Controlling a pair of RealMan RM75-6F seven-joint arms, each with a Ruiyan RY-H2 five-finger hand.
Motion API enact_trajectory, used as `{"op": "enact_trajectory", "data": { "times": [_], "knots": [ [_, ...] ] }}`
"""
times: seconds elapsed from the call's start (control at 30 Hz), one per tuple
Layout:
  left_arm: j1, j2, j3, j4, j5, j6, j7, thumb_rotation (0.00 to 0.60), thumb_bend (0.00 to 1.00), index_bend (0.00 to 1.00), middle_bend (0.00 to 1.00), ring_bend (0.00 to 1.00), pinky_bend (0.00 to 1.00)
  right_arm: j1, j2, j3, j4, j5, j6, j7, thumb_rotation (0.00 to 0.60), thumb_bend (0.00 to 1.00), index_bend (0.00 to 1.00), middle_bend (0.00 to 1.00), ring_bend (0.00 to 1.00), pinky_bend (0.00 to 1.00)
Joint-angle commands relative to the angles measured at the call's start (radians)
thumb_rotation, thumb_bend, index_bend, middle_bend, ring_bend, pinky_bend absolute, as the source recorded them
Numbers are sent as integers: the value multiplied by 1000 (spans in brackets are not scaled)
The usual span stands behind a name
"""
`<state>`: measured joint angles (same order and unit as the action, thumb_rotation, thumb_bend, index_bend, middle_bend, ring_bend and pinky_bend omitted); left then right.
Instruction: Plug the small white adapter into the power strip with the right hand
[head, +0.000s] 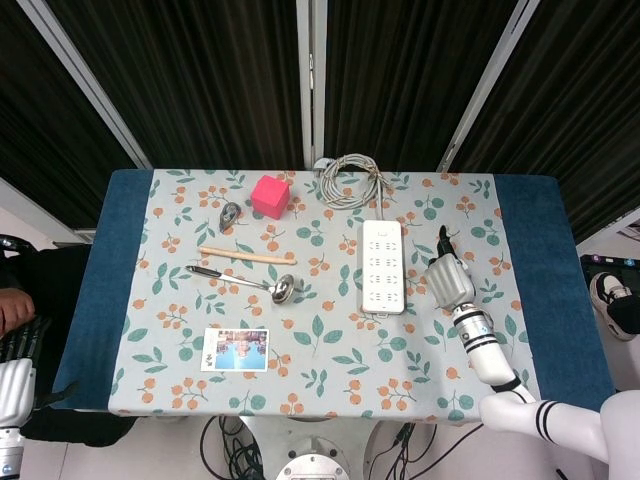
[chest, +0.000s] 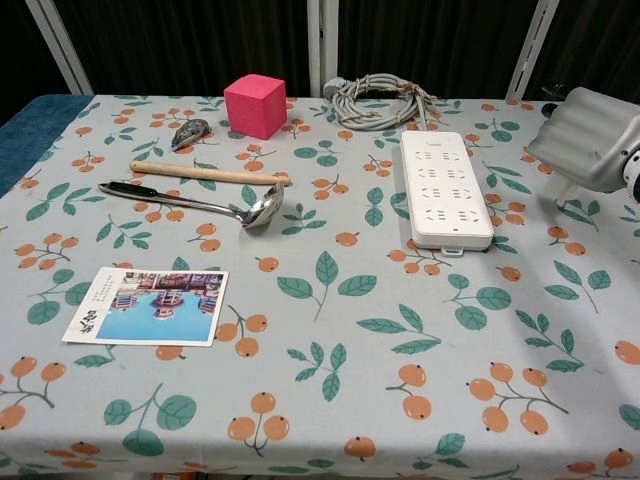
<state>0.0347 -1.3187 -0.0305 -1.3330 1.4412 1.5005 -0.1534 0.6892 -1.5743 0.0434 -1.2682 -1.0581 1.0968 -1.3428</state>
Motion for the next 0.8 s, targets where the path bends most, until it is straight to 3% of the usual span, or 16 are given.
{"op": "enact_trajectory", "data": {
  "times": [0.03,0.3,0.43,0.8],
  "knots": [
    [0,-2,0,4,0,1,-4,600,0,63,0,0,0,0,-8,-6,3,3,1,-5,600,451,655,492,195,0],
    [2,-5,0,16,0,0,-15,600,0,62,0,0,0,2,-31,-14,6,1,8,-6,600,446,635,484,189,0],
    [4,-6,0,21,0,3,-20,600,0,62,0,0,0,-1,-33,-15,-8,-3,19,0,600,428,555,474,181,0],
    [2,-12,0,33,1,-2,-30,600,0,62,0,0,0,-14,-30,-12,-73,12,46,10,600,190,403,448,156,0]
  ]
}}
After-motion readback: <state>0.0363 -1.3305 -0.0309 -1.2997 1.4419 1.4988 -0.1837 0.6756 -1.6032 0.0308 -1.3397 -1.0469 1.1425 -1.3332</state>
